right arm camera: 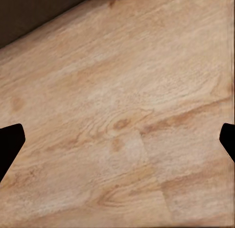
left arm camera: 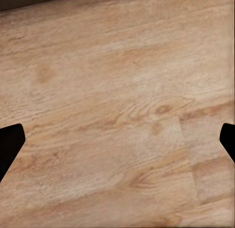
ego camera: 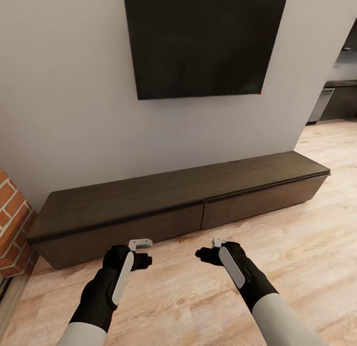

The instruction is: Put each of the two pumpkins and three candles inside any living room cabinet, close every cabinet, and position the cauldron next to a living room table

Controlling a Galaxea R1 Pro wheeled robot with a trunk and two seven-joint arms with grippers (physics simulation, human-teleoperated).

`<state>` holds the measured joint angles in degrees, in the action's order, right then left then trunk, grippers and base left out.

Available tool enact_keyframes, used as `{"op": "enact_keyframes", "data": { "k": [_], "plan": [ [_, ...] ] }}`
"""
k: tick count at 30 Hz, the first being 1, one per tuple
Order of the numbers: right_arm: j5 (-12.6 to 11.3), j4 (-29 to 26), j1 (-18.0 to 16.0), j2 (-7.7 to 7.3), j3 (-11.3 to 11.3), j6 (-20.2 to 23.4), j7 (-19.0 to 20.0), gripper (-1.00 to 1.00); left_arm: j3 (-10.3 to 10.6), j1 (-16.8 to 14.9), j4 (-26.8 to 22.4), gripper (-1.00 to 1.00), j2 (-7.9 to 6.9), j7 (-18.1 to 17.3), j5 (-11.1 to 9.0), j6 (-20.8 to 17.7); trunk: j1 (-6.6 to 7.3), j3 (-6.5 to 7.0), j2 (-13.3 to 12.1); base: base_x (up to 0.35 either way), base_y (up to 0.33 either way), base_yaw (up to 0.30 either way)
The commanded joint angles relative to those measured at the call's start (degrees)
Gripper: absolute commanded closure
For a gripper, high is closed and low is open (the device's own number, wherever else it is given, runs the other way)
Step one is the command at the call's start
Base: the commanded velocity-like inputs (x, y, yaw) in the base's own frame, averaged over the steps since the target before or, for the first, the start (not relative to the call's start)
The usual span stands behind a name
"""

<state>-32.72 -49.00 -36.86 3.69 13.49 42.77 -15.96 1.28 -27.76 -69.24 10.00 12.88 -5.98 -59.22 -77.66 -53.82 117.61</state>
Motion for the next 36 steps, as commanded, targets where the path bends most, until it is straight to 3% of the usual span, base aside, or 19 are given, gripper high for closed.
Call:
{"op": "enact_keyframes", "data": {
  "k": [1, 36],
  "plan": [
    [-0.59, -0.04, -0.05, -0.01, 0.13, 0.1, -0.56, -1.0, 0.02, -0.02, -0.02, -1.0, 0.0, 0.57, -0.62, -0.18, 0.23, 0.13, -0.39, 0.0, 0.0, -0.292],
    [-0.59, -0.04, -0.05, 0.0, 0.09, -0.14, -0.56, -1.0, 0.04, -0.1, 2.0, -1.0, 0.0, 0.57, -0.62, 0.05, 7.92, 6.42, -14.43, 0.0, 0.0, -0.293]
  ]
}}
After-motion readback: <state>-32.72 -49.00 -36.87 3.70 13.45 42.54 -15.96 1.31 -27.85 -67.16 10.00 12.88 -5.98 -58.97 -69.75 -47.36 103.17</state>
